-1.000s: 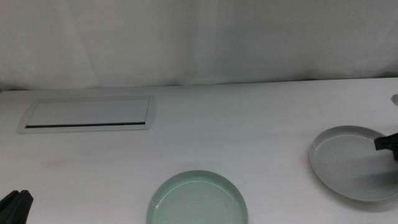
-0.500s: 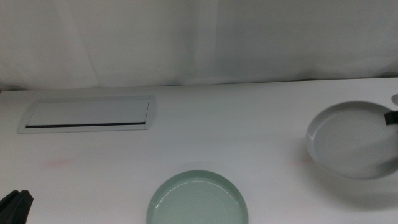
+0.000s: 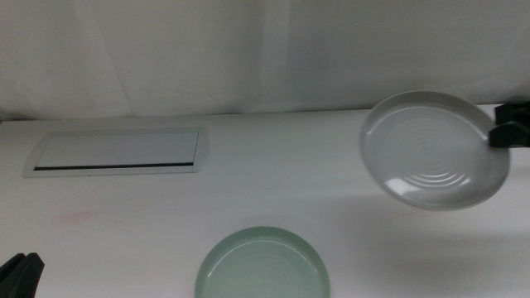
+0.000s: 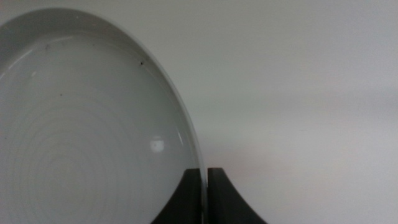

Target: Stack the three bowls on top of each other.

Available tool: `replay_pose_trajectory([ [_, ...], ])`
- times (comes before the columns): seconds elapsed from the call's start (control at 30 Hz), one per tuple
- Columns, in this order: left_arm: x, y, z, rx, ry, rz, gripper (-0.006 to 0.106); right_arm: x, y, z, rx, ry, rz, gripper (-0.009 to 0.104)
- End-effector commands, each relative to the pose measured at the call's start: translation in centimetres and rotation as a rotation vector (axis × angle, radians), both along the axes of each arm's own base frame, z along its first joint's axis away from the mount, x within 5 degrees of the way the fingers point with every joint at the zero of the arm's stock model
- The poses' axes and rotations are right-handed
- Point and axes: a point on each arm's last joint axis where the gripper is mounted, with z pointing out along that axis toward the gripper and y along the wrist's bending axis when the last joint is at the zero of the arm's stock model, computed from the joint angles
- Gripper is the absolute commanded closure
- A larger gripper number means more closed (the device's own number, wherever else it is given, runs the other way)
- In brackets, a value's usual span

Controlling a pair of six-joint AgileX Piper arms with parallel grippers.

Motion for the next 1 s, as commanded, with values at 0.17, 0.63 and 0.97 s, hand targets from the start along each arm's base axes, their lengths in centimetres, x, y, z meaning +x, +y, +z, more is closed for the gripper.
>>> replay_pose_trajectory([
  [0.17, -0.2, 0.0, -1.2, 0.001, 0.036, 0.002, 0.089, -1.1, 9.3, 0.1, 0.022, -0.037, 0.251, 0.098],
  [0.63, -0.2, 0.0, -1.2, -0.001, 0.036, 0.002, 0.089, -2.3, 18.2, -5.6, -0.033, 0.082, 0.43, 0.098],
  [0.97, -0.2, 0.0, -1.3, 0.0, 0.044, 0.005, 0.091, -1.6, 22.0, -9.5, -0.072, 0.157, 0.502, 0.098],
])
